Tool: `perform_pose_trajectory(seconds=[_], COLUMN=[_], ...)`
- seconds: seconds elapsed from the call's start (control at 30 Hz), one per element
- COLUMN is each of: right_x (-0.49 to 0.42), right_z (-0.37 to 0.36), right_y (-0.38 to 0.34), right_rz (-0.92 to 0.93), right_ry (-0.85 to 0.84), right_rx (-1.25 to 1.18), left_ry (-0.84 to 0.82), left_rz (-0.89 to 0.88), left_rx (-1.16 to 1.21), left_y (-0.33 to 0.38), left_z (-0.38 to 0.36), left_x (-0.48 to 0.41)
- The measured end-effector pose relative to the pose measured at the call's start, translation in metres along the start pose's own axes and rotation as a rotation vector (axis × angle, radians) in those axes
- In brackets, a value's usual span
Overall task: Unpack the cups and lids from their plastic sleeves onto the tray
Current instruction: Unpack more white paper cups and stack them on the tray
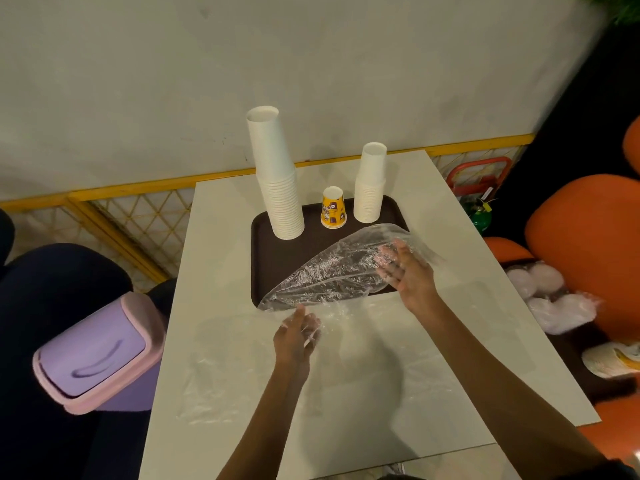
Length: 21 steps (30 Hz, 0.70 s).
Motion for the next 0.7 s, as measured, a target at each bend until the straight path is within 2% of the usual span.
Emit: perform_pose_trajectory(seconds=[0.23,0.3,0.43,0.47,0.53,0.63,0.7], right_x=[-0.005,-0.002,0.035,0.040,0.042,0.041,0.040], right_z=[0.019,0.018,0.016,0.010,-0.019,-0.072,-0.105], right_y=[-0.009,-0.002,0.026,0.027,0.019,-0.011,-0.021], right_rz=[0.029,-0.089,-0.579,-0.587,-0.354,0.145,0.383], right_ry=[-0.032,-0.092,-0.304,-0.369,-0.442,-0.394,-0.394], right_rx=[0.092,0.369,1.252,1.414,1.493,1.413,1.489], left_ry=[0.112,0.115,0.084,0.074,0.059,0.034,-0.007], left_rz=[-0.152,-0.173,-0.204,-0.212,-0.217,-0.213,-0.218], left_rx=[-0.196,-0.229,-0.284,-0.299,-0.324,-0.352,-0.373], left_y=[0.019,0.023,0.033,0.036,0.038,0.037,0.038], left_z=[0.025,0.028,0.022,0.020,0.016,0.012,0.006], left_x=[-0.009,-0.013,-0.015,-0.015,-0.014,-0.012,-0.009])
Point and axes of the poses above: each hand's wrist, its own x-axis away from the middle knuckle, its own z-axis out of the back of the hand, y = z × x, the point moved 9 cm from there along -x, towards the middle knuckle, and after that the axes turned 9 degrees about -y, right-handed, at the moved point
